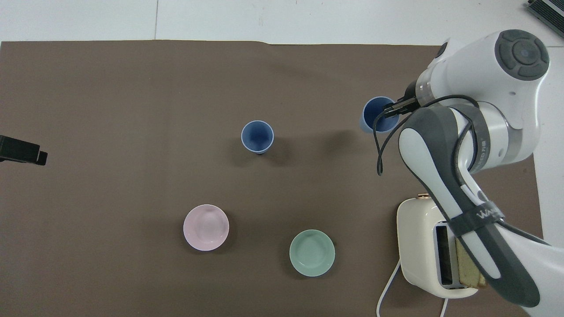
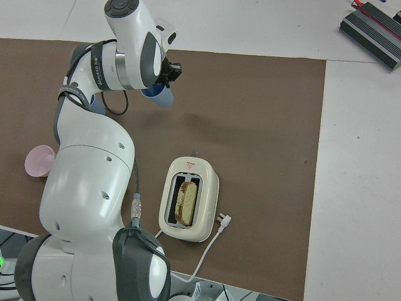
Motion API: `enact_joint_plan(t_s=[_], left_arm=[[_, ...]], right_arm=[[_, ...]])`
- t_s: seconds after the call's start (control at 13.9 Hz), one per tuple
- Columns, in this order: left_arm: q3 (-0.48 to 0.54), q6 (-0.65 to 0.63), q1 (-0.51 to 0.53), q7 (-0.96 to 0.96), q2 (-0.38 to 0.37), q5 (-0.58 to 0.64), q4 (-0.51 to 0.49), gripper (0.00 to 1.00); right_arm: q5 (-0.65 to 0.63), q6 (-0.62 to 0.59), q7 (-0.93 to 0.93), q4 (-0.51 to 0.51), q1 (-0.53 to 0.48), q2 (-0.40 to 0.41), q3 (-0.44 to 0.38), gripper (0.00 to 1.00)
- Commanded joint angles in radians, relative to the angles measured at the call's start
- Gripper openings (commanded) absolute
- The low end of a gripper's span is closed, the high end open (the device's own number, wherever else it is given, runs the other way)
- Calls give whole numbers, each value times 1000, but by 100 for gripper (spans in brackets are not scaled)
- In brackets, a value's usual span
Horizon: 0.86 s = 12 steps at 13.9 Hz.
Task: Stack blue cups with both arms
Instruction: 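Carry the held cup over the placed blue cup with the right gripper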
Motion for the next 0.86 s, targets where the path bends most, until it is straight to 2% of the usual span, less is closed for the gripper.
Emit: enact_joint_plan(t_s=[0.0, 0.36, 0.65, 0.79], left_arm=[[-10, -10, 12, 2, -15, 16, -8, 100], [-10, -10, 12, 3, -13, 16, -8, 100], [-10, -10, 12, 2, -13, 16, -8, 100], [-10, -10, 12, 2, -13, 16, -8, 100]], right_arm=[[-3, -67, 101, 82, 8, 7, 60, 0], [-3, -69, 316, 167, 168, 35, 61, 0], [-14, -75, 451, 364, 266, 182, 54, 0], [-23, -64, 485, 415, 295, 228, 54, 0]])
